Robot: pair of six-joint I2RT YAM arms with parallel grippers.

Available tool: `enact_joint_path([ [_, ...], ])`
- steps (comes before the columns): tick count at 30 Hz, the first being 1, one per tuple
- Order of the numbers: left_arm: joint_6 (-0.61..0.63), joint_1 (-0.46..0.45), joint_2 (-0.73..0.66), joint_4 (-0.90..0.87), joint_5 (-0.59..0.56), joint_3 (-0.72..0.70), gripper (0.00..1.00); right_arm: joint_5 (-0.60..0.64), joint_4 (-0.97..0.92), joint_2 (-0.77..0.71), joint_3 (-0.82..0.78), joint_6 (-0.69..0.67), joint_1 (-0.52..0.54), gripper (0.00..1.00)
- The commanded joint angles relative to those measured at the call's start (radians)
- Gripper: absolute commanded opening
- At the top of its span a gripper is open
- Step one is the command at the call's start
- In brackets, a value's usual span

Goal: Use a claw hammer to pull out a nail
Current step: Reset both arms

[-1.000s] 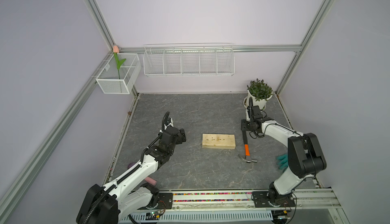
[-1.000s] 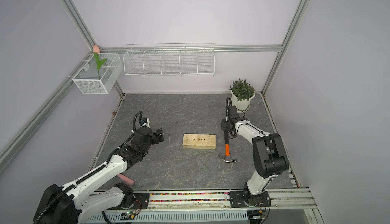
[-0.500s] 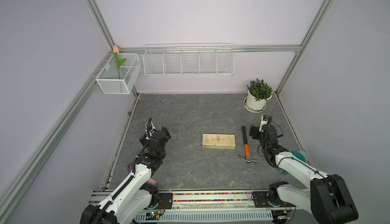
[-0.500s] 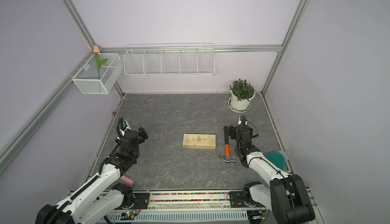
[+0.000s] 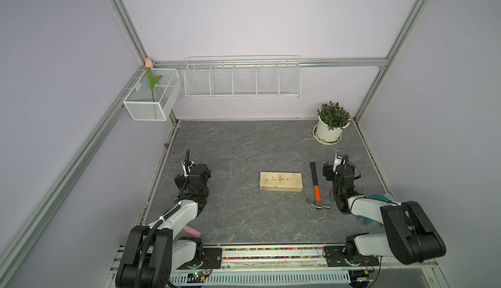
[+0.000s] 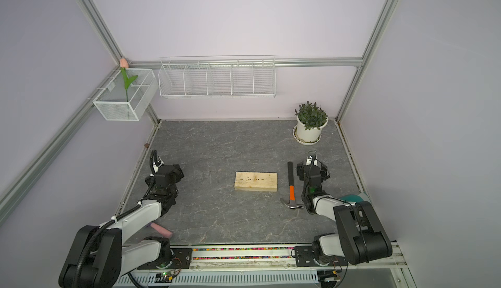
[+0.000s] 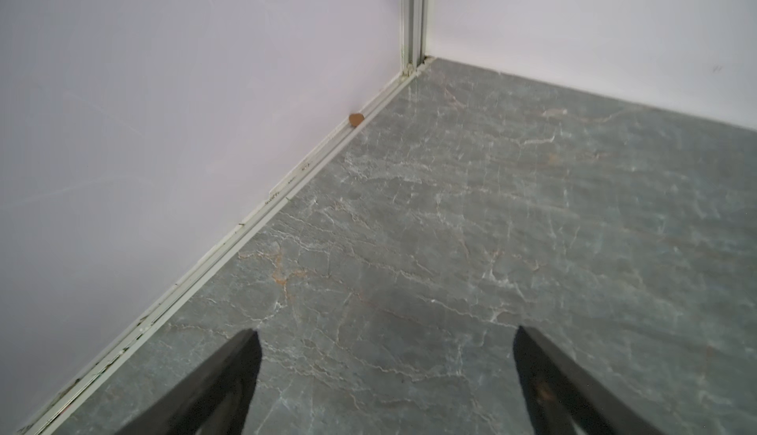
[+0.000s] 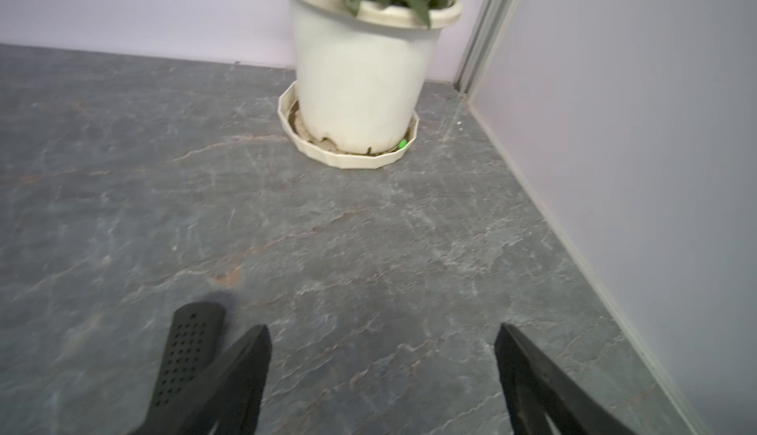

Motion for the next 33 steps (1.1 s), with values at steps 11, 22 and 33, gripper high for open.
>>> enact_joint_path([
  [11,0.12,0.008,0.124,0.213,0.08,0.066,0.99,-0.14,0.186,0.164,0.01,-0.02,-0.077,0.89],
  [22,0.172,0.016,0.165,0.133,0.225,0.132,0.99,-0.137,0.237,0.181,-0.001,-0.03,-0.077,0.89],
  [33,0.204,0.016,0.164,0.146,0.289,0.124,0.99,-0.136,0.236,0.182,0.0,-0.03,-0.078,0.89],
])
